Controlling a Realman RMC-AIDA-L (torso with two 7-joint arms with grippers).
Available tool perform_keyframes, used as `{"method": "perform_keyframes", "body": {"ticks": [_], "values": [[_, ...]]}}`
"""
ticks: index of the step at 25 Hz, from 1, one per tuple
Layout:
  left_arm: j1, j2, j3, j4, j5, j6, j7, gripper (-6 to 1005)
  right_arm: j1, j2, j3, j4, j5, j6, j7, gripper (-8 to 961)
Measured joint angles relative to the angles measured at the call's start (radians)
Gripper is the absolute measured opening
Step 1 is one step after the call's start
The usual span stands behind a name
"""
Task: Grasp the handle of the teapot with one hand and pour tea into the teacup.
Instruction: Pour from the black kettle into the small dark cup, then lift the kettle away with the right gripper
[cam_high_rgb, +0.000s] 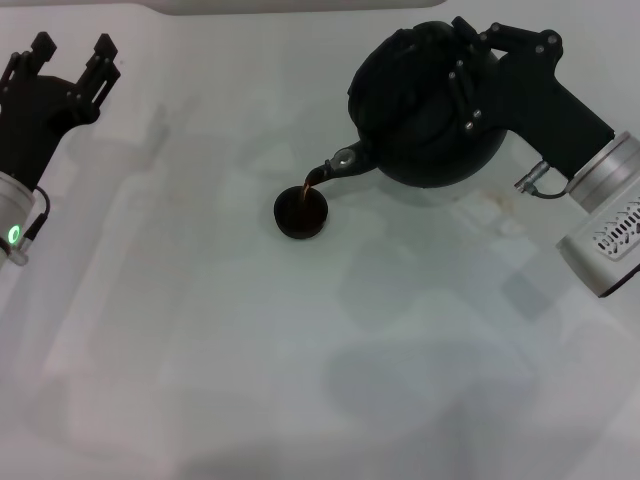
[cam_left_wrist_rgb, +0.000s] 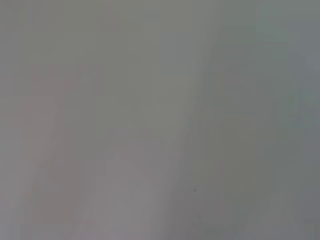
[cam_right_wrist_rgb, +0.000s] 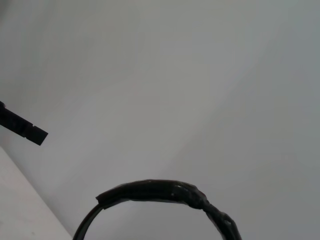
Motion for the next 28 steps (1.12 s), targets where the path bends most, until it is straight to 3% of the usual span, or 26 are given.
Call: {"method": "perform_keyframes", "body": {"ticks": [28], "values": [[0.000,0.000,-0.002,0.002,0.000,0.000,0.000,777,-0.003,0.000,-0.002,-0.002,0.000,-0.008,-0.027,123]]}}
